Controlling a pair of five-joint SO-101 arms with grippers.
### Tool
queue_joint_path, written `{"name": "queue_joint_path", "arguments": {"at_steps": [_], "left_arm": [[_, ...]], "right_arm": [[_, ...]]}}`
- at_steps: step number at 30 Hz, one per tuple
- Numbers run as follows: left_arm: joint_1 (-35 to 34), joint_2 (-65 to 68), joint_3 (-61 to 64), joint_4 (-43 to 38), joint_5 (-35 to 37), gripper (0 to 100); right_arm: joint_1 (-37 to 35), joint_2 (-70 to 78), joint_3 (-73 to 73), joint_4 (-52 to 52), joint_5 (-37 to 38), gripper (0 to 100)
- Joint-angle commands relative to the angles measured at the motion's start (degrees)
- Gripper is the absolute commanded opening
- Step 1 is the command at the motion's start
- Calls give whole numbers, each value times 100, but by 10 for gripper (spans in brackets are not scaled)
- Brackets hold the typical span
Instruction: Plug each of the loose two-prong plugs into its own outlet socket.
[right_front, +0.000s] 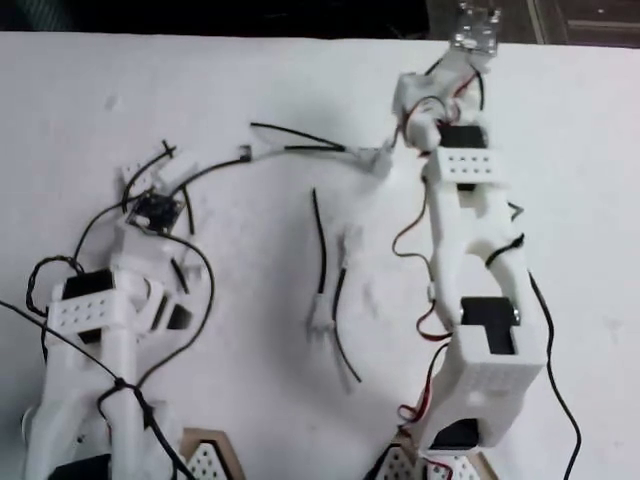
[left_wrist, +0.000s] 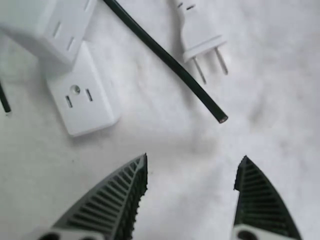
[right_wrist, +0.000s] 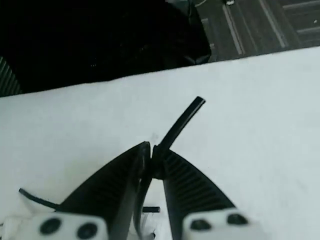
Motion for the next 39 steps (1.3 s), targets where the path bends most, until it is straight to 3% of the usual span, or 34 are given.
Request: {"name": "queue_joint_path", "arguments": {"at_steps": [1, 7, 13, 24, 35, 39], "left_arm": [[-57, -163, -18, -62, 35, 286], [-57, -163, -18, -62, 35, 286], [-57, -163, -18, -62, 35, 286], [-57, -163, -18, -62, 44, 286], [-57, -154, -18, -62, 53, 286], [-57, -189, -97, -62, 26, 286]], "right_arm": [[321, -286, -290, -277, 114, 16], [602, -374, -475, 277, 563, 34], [804, -1174, -527, 1692, 519, 200], [971, -3222, -527, 3688, 554, 204], [-40, -3697, -492, 6800, 563, 204], [-268, -3732, -123, 7064, 563, 195]]}}
